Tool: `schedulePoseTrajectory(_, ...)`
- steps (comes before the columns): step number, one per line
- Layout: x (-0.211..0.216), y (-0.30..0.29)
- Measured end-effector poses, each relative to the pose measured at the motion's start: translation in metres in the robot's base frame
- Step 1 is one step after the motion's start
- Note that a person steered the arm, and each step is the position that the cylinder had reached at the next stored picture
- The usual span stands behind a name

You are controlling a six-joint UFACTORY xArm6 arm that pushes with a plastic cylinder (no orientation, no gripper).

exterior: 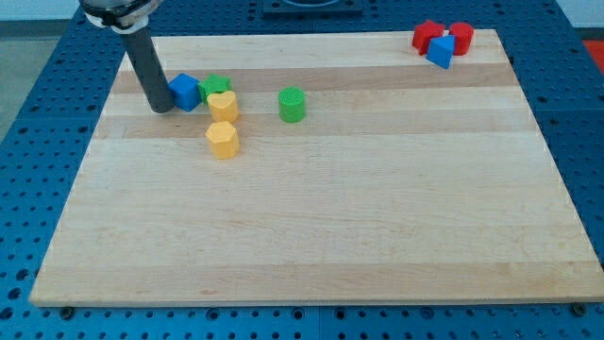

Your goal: Slide the blue cube to the top center

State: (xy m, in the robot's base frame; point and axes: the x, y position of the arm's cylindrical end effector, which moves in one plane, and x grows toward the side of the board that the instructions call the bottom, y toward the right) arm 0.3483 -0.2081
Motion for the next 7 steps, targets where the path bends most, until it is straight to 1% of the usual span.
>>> schedulePoseTrajectory(2,-0.015,0.028)
schedulePoseTrajectory(3,-0.024,0.02)
schedulePoseTrajectory(5,-0.073,0.024)
schedulePoseTrajectory(7,-0.089,0.036)
